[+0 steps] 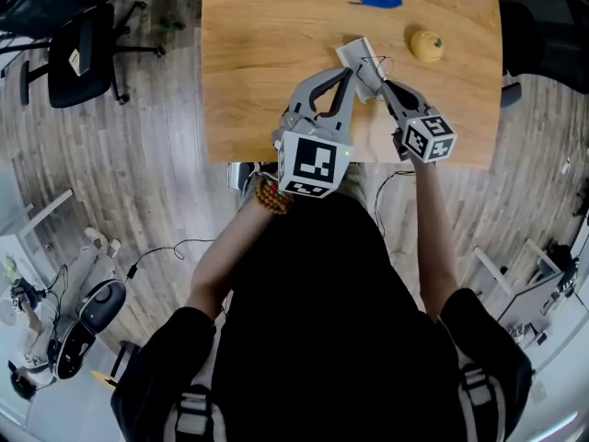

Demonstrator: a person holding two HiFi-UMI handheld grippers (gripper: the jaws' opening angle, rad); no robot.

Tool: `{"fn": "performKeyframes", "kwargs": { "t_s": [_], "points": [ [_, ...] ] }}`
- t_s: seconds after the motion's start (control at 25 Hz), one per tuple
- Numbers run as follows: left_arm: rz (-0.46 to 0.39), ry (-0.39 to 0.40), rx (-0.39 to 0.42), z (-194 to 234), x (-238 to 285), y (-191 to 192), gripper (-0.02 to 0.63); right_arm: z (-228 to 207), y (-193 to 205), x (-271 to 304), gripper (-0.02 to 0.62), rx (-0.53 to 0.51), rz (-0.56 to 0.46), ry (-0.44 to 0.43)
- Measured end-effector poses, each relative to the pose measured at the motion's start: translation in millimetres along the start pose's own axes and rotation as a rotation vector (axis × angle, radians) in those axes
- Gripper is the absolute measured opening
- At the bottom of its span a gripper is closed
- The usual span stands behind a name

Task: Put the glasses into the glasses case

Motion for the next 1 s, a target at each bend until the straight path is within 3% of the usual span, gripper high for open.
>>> {"fn": "performKeyframes", "kwargs": {
  "t_s": [0.16,0.4,0.72,1.0],
  "points": [
    [-0.003,0.009,0.0,-1,4,-1,0.02,8,-10,-4,0.011,-0.008,0.069,-0.016],
    [0.007,0.016,0.002,-3,3,2,0.019,10,16,11,0.012,0.032,0.245,-0.007],
    [0.011,-0.006,0.015,9,-4,1,0.018,7,26,40,0.012,0.109,0.288,0.013],
    [0.023,-0.006,0.017,9,-3,4,0.018,-15,34,89,0.008,-0.042,0.327,0.044]
  ]
}}
Point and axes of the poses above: the fingertips, and each gripper's own axes: x forward along the fingers, z to its left, y out of its underside, the point moved 3 cm from there along -x, backward along the fingers, and after that the axes turned 13 degrees about -z, right-handed, at the moved point
